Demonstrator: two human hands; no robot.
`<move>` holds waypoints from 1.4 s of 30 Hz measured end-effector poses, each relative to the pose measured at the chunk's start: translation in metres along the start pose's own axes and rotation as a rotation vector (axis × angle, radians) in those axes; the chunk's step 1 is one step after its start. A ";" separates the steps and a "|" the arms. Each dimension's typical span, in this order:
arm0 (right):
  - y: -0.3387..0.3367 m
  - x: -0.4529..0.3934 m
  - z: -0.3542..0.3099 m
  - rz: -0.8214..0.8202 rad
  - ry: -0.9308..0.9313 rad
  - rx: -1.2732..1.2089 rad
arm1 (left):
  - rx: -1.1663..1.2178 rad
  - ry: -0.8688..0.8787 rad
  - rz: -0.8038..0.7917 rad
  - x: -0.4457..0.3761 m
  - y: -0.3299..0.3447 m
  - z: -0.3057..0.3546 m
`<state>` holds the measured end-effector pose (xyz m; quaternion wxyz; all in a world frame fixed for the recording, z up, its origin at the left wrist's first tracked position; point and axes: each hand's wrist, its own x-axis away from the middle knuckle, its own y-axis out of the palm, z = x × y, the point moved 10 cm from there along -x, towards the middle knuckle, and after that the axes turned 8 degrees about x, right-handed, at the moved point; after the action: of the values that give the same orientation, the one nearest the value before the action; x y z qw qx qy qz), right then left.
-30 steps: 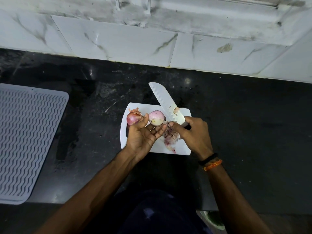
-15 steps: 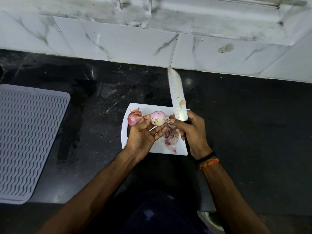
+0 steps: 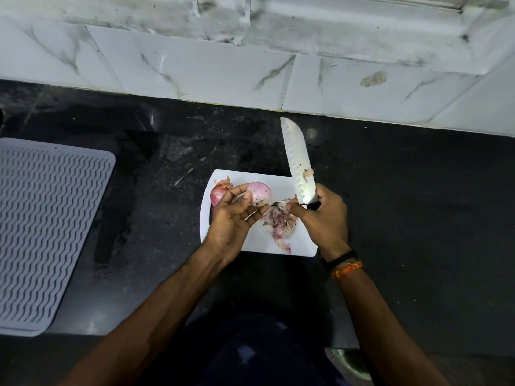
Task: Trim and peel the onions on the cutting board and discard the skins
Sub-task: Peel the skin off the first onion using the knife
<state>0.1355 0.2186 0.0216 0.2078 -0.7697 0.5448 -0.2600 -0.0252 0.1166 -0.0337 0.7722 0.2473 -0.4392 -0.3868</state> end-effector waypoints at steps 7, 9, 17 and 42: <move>0.009 -0.001 -0.014 -0.071 -0.083 0.196 | -0.049 0.046 -0.017 0.000 0.000 0.002; 0.010 -0.001 -0.017 -0.064 -0.089 0.186 | -0.070 0.065 -0.036 0.001 0.002 0.005; 0.009 -0.006 -0.019 -0.050 -0.124 0.203 | -0.082 0.065 -0.089 0.000 0.004 0.003; 0.015 0.030 -0.053 -0.099 -0.389 0.370 | 0.025 0.020 -0.057 -0.004 0.000 -0.005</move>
<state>0.0995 0.1839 0.0594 0.4326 -0.7797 0.3998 -0.2124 -0.0223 0.1202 -0.0377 0.7622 0.2732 -0.4289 -0.4006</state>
